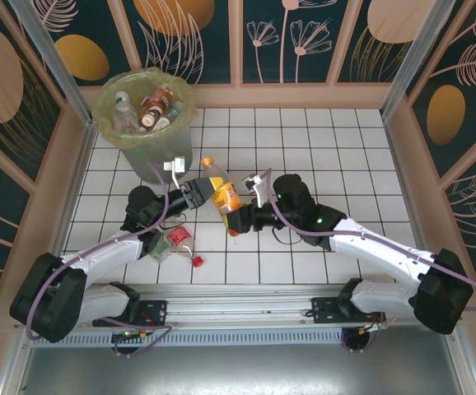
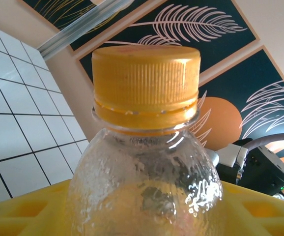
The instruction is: Put the plastic bottles in the bin
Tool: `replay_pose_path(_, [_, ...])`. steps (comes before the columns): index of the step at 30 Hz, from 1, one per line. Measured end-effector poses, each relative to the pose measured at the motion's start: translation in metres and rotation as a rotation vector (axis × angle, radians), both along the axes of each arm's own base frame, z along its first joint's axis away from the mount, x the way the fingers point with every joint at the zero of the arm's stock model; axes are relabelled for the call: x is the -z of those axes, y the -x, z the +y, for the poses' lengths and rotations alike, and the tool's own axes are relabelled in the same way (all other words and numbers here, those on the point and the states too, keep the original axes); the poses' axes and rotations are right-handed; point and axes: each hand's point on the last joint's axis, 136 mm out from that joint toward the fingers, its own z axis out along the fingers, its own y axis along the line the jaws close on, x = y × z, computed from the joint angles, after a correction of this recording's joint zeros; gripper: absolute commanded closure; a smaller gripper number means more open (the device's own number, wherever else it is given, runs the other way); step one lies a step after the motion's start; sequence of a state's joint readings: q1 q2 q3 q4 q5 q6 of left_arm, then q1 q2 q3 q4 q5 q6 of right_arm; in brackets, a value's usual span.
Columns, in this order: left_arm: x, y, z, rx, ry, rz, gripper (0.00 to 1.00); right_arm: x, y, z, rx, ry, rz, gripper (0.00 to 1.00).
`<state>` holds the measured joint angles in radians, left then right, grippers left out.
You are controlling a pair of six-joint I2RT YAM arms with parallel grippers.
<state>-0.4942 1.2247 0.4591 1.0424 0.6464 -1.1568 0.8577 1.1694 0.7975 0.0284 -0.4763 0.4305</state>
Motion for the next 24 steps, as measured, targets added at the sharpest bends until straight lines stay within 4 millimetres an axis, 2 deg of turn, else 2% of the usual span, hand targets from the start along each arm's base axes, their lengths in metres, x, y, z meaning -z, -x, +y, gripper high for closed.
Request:
replay_pose_path(3, [0.0, 0.0, 0.0, 0.0, -0.002, 0.004, 0.43, 0.0, 0.0, 0.0, -0.001, 0.0, -0.005, 0.35])
replay_pose_path(12, [-0.012, -0.009, 0.0, -0.04, -0.061, -0.011, 0.41, -0.006, -0.001, -0.001, 0.0, -0.011, -0.03, 0.02])
replay_pose_path(15, [-0.028, -0.021, 0.0, -0.095, -0.124, -0.04, 0.41, -0.016, -0.001, -0.005, 0.01, -0.027, -0.066, 0.01])
replay_pose_path(19, [-0.062, -0.038, 0.003, -0.162, -0.22, -0.096, 0.4, -0.032, -0.006, -0.017, 0.059, -0.047, -0.118, 0.01])
replay_pose_path(24, [-0.121, -0.075, 0.034, -0.325, -0.322, -0.195, 0.41, -0.05, -0.011, -0.029, 0.109, -0.057, -0.178, 0.01])
